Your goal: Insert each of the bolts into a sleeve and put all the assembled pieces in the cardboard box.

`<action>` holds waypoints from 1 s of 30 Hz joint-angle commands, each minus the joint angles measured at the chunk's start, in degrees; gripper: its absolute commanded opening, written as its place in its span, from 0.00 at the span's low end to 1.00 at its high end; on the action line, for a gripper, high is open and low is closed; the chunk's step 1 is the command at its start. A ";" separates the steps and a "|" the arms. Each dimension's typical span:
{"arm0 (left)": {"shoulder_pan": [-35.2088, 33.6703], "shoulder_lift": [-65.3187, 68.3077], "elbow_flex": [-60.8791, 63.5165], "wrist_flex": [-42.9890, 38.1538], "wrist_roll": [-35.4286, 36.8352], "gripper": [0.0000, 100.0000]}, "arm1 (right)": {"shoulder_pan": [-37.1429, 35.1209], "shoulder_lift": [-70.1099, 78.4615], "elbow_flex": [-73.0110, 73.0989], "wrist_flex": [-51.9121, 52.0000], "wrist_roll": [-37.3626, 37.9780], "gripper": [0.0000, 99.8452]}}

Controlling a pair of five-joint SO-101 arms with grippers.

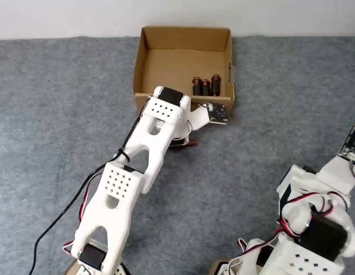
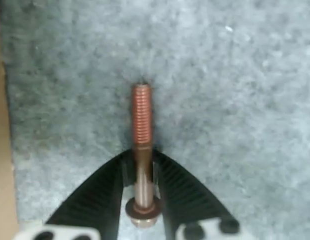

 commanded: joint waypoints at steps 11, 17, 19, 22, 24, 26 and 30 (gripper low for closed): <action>2.02 -20.57 16.31 1.58 41.67 0.00 | 0.31 0.13 -0.18 -1.27 0.70 0.01; 1.05 -25.23 16.48 1.49 66.20 0.00 | 0.31 0.13 -0.18 -1.27 0.70 0.01; 0.62 -26.55 16.57 1.49 76.22 0.00 | 0.31 0.13 -0.18 -1.27 0.70 0.01; 0.44 -27.60 16.75 1.58 86.77 0.00 | 0.31 0.13 -0.18 -1.27 0.79 0.01; 0.44 -28.04 17.27 1.58 90.90 0.00 | 0.31 0.13 -0.18 -1.27 0.79 0.01; 0.44 -28.13 17.98 1.58 95.47 0.00 | 0.31 0.13 -0.18 -1.27 0.79 0.01; -0.97 -27.52 17.98 1.41 114.55 0.01 | 0.31 0.13 -0.18 -0.84 0.79 0.01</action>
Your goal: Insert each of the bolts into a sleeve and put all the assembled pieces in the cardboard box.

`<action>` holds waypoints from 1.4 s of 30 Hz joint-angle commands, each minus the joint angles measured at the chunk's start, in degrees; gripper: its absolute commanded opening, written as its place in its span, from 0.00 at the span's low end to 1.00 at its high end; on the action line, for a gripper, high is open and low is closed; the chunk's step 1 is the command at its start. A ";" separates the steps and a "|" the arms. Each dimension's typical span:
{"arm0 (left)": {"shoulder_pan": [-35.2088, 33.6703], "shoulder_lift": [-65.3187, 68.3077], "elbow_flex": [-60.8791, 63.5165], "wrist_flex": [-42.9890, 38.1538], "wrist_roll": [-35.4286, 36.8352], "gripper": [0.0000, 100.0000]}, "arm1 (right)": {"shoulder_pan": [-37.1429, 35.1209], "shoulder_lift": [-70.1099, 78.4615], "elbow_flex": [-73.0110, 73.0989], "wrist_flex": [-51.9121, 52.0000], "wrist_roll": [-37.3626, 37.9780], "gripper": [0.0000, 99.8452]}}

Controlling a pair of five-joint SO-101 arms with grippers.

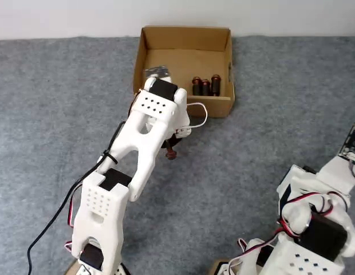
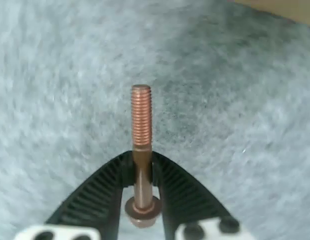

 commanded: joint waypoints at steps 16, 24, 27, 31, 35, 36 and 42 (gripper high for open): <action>-5.10 -4.31 6.20 1.67 33.58 0.14 | 0.31 0.13 -0.18 -1.27 0.62 0.01; -5.01 -6.33 8.48 1.67 10.81 0.14 | 0.31 0.13 -0.18 -1.27 0.62 0.01; -5.89 -10.02 8.48 1.67 -6.68 0.14 | 0.31 0.13 -0.18 -1.27 0.62 0.01; -10.02 -13.63 8.31 1.49 -36.66 0.14 | 0.31 0.13 -0.18 -1.19 0.62 0.01; -14.77 -13.80 8.48 1.41 -68.92 0.14 | 0.31 0.13 -0.18 -0.84 0.62 0.01; -15.65 -13.71 8.57 1.41 -76.57 0.14 | 0.31 0.13 -0.18 -0.84 0.62 0.01; -16.70 -13.71 11.74 1.41 -109.89 0.14 | 0.31 0.13 -0.18 -0.84 0.62 0.01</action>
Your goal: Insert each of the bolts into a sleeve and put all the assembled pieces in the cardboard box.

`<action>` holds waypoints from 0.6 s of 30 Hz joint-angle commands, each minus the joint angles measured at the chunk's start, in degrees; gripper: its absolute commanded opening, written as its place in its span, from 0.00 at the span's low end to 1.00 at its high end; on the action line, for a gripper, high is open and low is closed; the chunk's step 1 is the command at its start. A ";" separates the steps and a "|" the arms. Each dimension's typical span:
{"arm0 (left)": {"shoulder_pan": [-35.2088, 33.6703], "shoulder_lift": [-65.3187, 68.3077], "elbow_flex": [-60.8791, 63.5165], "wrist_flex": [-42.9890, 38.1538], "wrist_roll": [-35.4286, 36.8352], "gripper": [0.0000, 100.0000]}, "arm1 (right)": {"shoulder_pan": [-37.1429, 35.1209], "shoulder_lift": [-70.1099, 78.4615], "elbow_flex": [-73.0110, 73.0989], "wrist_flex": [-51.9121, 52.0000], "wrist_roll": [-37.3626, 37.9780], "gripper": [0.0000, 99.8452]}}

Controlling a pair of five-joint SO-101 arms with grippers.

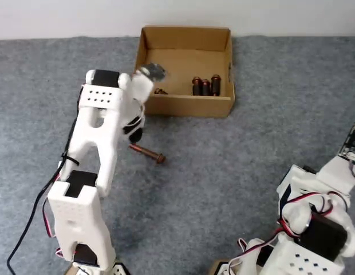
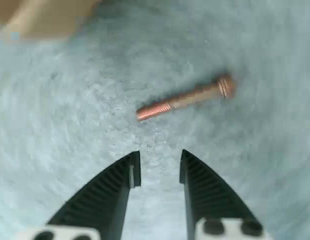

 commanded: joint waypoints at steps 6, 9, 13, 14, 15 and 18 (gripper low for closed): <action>2.64 -3.52 4.70 -1.67 -31.03 0.14 | 0.31 0.13 -0.18 -0.75 0.62 0.01; 3.87 -3.43 6.73 -6.07 -32.00 0.15 | 0.31 0.13 -0.18 -0.75 0.62 0.01; 5.45 -2.55 7.52 -10.73 -31.91 0.20 | 0.40 0.13 -0.18 -0.75 0.62 0.01; 5.98 -1.41 7.16 -11.25 -31.91 0.20 | 0.40 0.13 -0.18 -0.75 0.62 0.01; 6.24 -0.09 6.99 -11.52 -32.00 0.20 | 0.40 0.13 -0.18 -0.75 0.62 0.01; 7.12 4.48 5.32 -12.13 -31.91 0.20 | 0.40 0.13 -0.18 -0.75 0.62 0.01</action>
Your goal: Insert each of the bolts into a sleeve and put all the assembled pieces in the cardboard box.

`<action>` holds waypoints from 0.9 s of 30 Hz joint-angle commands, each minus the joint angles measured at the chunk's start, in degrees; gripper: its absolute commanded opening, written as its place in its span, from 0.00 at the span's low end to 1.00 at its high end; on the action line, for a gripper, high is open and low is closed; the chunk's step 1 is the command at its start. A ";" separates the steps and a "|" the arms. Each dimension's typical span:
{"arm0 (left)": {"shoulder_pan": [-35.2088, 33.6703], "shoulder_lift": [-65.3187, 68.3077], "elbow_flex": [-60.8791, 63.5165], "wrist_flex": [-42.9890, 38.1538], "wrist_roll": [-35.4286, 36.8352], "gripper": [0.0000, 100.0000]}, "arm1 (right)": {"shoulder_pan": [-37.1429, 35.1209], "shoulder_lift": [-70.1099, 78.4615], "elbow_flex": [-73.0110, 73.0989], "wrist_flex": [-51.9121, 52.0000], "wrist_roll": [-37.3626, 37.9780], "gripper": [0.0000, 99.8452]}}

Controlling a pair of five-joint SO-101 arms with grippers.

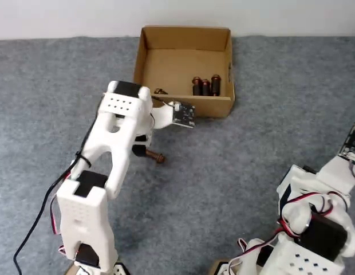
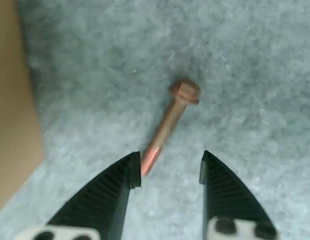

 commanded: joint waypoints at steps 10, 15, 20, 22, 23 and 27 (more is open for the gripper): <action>2.02 13.01 -14.37 -0.53 -0.53 0.20 | 0.40 0.13 -0.18 -0.66 0.62 0.01; 3.87 16.97 -16.66 -0.44 1.32 0.19 | 0.40 0.13 -0.18 -0.66 0.70 0.01; 5.54 18.90 -17.01 0.70 1.14 0.13 | 0.40 -0.22 -0.18 -0.84 4.31 0.01; 5.80 19.08 -17.01 1.23 1.14 0.12 | 0.40 -0.31 -0.18 -0.92 5.01 0.01; 6.15 19.08 -17.01 1.58 1.14 0.12 | 0.40 -0.31 -0.18 -0.84 5.10 0.01; 7.47 19.34 -17.01 4.84 1.14 0.05 | 0.40 -0.31 -0.26 -0.75 4.92 0.01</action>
